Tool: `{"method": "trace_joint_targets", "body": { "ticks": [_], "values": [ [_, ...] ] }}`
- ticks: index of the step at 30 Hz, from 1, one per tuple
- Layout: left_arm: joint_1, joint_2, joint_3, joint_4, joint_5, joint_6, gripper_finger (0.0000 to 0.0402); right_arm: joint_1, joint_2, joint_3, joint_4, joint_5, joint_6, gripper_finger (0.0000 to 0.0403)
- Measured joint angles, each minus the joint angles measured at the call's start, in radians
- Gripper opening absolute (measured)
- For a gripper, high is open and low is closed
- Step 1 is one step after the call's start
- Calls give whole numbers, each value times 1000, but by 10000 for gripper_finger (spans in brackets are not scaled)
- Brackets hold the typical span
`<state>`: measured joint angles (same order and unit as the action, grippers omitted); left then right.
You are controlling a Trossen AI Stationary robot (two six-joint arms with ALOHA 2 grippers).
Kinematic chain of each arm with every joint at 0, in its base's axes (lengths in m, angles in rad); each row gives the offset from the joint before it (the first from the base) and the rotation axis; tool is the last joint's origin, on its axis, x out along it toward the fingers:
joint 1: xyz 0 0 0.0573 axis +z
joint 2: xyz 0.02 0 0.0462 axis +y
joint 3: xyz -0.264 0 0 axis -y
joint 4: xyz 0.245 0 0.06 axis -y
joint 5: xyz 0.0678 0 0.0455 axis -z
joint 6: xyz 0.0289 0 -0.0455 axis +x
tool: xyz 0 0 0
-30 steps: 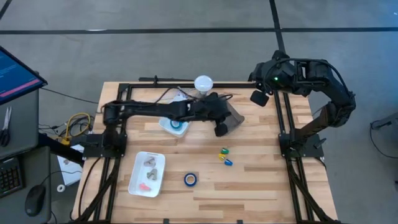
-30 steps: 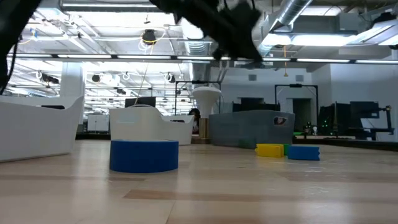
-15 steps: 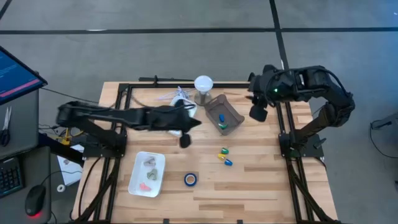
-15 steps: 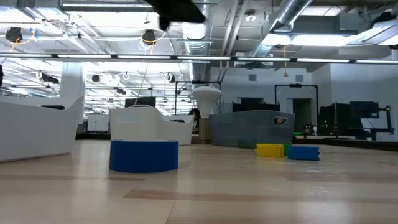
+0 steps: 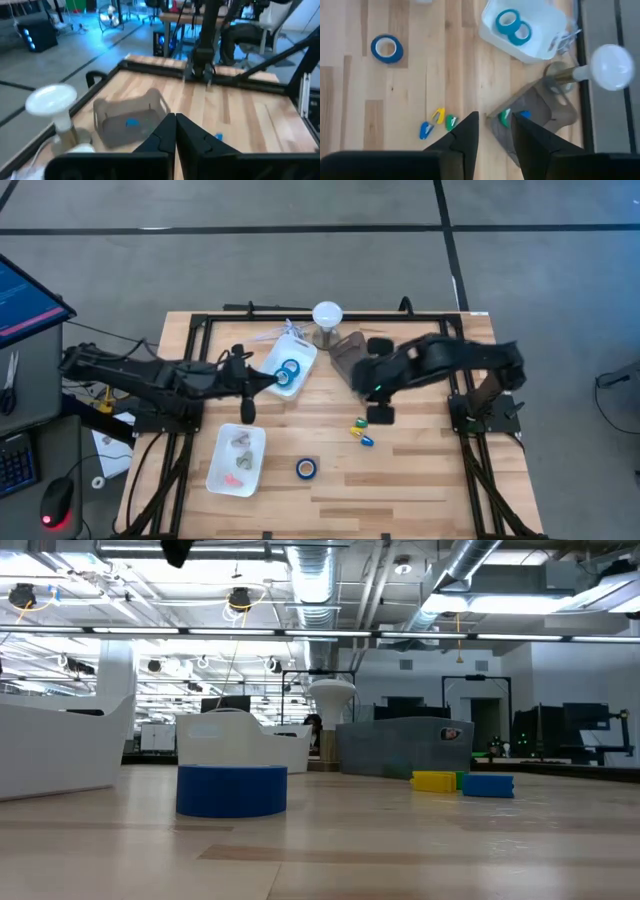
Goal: Pick and place Stapler, Stapler remover, tape
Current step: Put the blue stapler into the black bin
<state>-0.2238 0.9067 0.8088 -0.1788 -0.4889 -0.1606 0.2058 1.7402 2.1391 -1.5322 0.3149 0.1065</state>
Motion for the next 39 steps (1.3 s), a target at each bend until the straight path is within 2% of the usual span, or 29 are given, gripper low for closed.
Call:
{"method": "trace_joint_targets", "body": {
  "ticks": [3, 7, 13, 18, 24, 28, 33, 39],
  "values": [
    [-25, -31, -14, -53, -7, -35, 2, 21, 54, 0, 7, 4, 45, 101],
    [-60, -48, -27, -74, -6, -39, 2, 35, 105, 0, -4, 18, 183, 79],
    [-95, -50, -27, -82, -5, -36, 2, 51, 140, -37, -40, 158, 358, 53],
    [-111, -50, -27, -86, -5, -36, 2, 52, 118, -166, -33, 161, 367, 42],
    [-112, -50, -27, -91, -5, -36, 2, 50, -40, -416, -13, 162, 442, 5],
    [-111, -50, -27, -91, -5, -36, 2, 63, -209, -616, 184, 154, 442, 7],
    [-111, -50, -27, -90, -17, -36, 2, 63, -380, -879, 516, 86, 423, 2],
    [-110, -49, -27, -90, -42, -39, 2, 63, -425, -1135, 766, 32, 415, 1]
  ]
}}
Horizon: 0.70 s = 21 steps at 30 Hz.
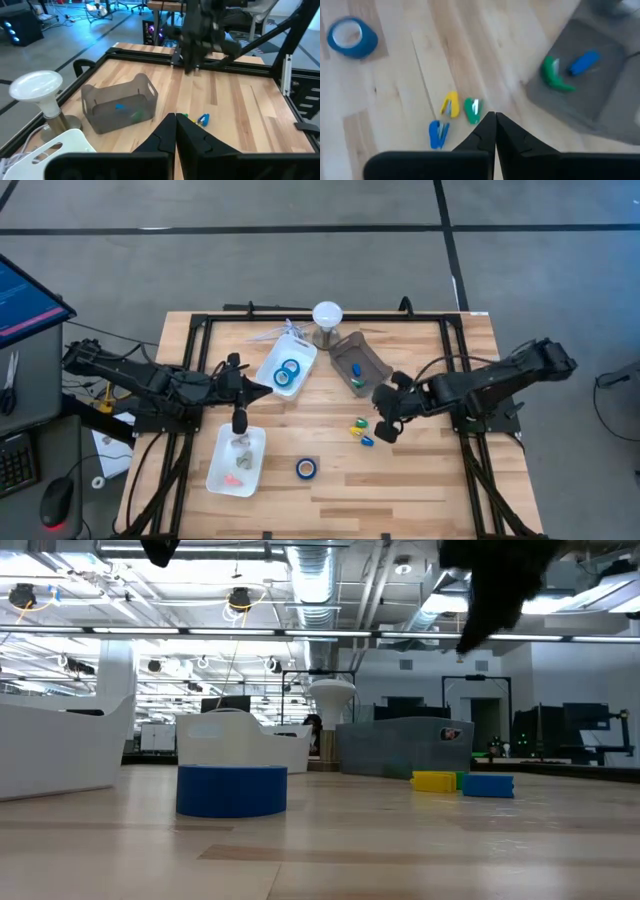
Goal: Pick and place Stapler, Stapler remover, tape
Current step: Put the blue stapler into the black bin
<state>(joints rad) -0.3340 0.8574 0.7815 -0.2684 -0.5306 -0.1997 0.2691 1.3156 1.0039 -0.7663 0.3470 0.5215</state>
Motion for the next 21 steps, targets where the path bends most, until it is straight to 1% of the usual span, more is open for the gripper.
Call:
{"method": "trace_joint_targets", "body": {
  "ticks": [4, 8, 12, 16, 21],
  "values": [
    [0, 0, 0, 0, -4, 0, 2, 5, 33, -109, 170, -27, -12, 1],
    [0, 0, 0, 0, -4, 0, 2, 4, 84, -163, 314, -41, -57, 1],
    [0, 0, 0, 0, -4, 0, 2, -5, 157, -176, 351, -92, -57, 1],
    [0, 0, 0, 0, -4, 0, 2, -5, 226, -176, 391, -88, -58, 1],
    [0, 0, 0, 0, -5, -20, 2, -24, 287, -176, 391, -90, -22, 5]
  ]
}}
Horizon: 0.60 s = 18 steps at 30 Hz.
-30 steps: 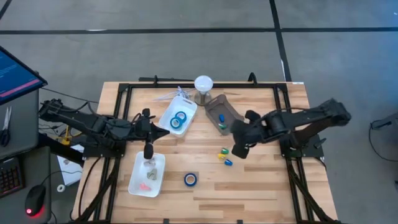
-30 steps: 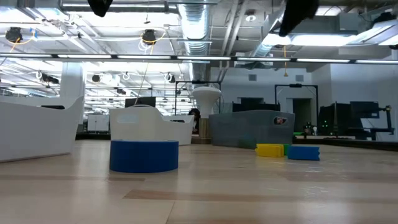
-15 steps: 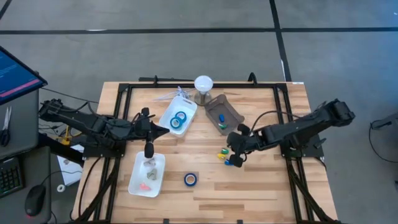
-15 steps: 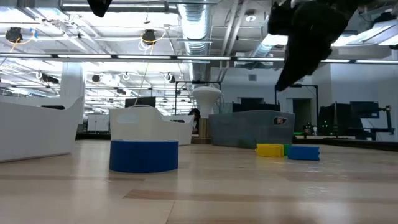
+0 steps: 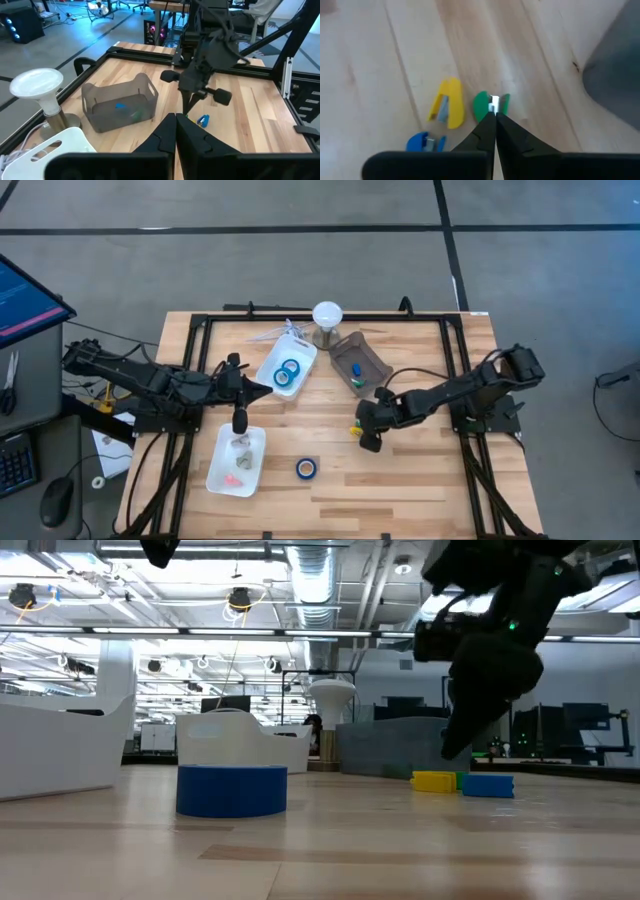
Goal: Pick and place Stapler, Stapler remover, tape
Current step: Put the blue stapler into the black bin
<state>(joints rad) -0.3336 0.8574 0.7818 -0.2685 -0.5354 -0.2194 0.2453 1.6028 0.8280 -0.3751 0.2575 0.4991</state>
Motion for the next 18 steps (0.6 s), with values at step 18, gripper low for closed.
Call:
{"method": "trace_joint_targets", "body": {
  "ticks": [18],
  "values": [
    [0, 0, 0, 0, 0, -3, 2, 16, -33, 1, -12, -155, 8, 96]
  ]
}}
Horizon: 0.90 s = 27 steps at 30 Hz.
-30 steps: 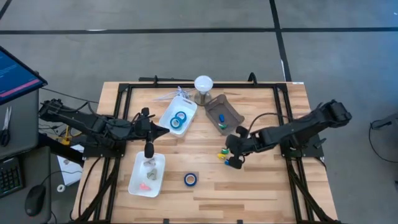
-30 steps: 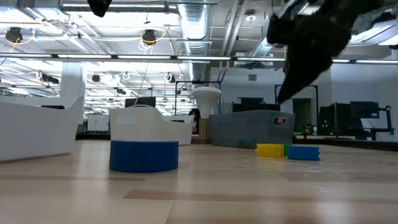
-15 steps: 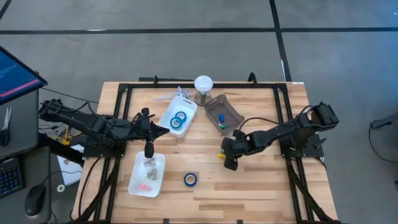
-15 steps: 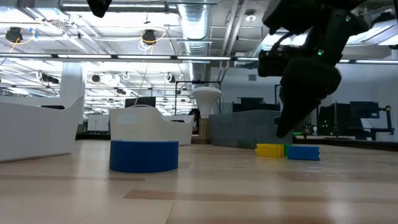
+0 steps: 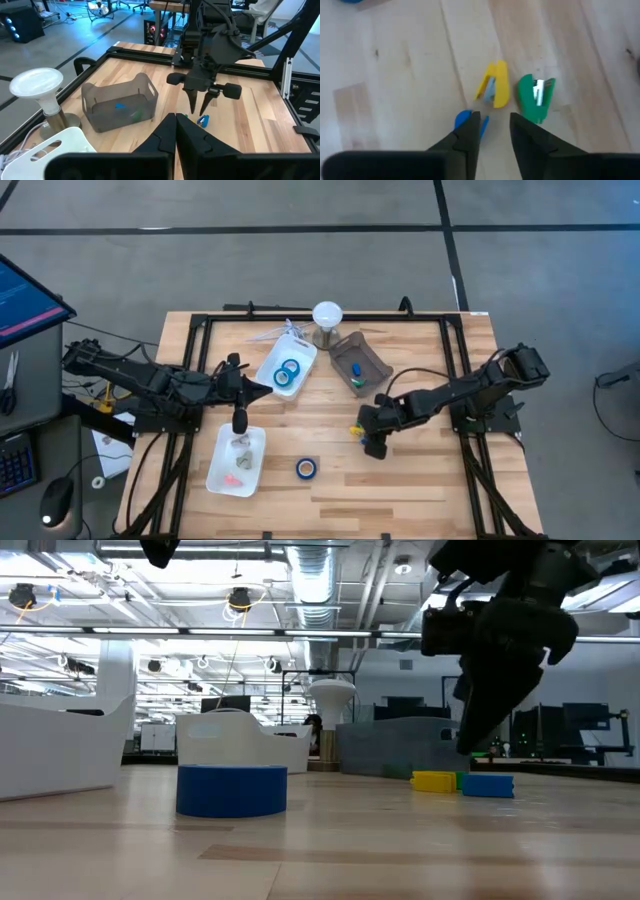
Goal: Pick and place Stapler, Stapler remover, tape
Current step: Put the blue stapler into the black bin
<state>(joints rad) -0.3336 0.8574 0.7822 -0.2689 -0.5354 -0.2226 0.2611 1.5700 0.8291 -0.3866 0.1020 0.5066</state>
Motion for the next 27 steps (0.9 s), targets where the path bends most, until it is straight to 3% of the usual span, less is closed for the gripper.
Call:
{"method": "trace_joint_targets", "body": {
  "ticks": [10, 27],
  "values": [
    [0, 0, 0, -1, 0, 0, 2, 66, -2, 0, -41, -50, 0, 141],
    [0, 0, 0, -1, 0, -21, 2, 1, 4, 0, -43, -16, 34, 107]
  ]
}}
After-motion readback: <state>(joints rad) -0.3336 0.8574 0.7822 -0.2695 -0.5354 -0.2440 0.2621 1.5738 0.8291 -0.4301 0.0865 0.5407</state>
